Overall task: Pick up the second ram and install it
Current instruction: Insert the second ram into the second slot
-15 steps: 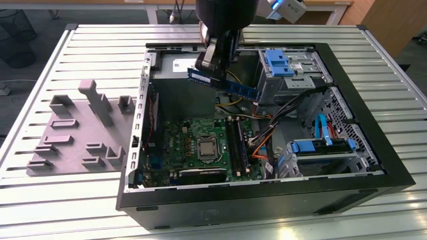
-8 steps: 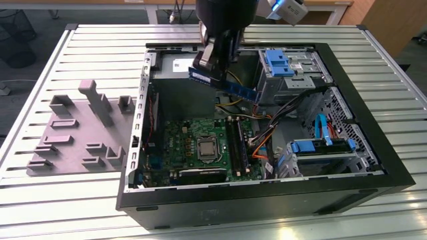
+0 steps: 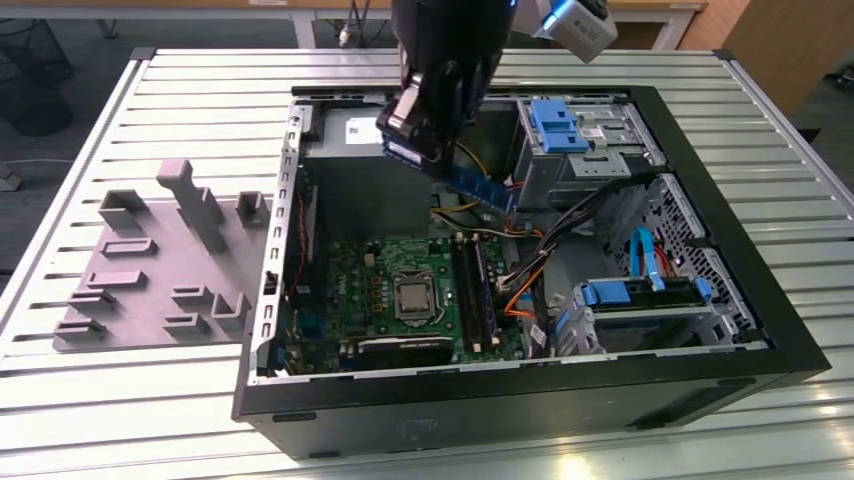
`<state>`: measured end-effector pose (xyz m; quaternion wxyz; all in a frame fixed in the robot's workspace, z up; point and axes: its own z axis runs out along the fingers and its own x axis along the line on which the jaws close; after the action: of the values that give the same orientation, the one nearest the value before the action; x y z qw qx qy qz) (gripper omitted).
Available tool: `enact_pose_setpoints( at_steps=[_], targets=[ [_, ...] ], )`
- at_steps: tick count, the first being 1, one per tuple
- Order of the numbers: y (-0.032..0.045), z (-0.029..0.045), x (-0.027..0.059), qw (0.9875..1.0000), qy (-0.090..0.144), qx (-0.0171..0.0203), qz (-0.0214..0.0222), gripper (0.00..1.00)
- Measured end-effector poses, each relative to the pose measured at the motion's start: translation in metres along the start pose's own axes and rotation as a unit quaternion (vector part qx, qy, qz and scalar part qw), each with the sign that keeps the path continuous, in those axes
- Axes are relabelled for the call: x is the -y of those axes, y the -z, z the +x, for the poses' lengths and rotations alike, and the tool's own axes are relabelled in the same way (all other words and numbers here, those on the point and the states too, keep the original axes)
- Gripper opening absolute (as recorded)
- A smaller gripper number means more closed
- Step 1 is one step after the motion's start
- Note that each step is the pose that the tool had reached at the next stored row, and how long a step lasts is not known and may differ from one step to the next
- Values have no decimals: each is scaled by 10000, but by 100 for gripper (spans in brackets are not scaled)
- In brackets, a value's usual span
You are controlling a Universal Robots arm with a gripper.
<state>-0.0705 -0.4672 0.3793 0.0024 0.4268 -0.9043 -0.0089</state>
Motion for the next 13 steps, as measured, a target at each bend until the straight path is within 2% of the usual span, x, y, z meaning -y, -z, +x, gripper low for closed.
enact_pose_setpoints(
  at_steps=[3,6,9,13],
  targets=[
    [-4,0,0,9997,-247,-3,7,14],
    [-7,0,0,9988,-497,-8,16,14],
    [-10,0,0,9972,-742,-12,23,14],
    [-13,0,0,9944,-1056,-15,31,14]
  ],
)
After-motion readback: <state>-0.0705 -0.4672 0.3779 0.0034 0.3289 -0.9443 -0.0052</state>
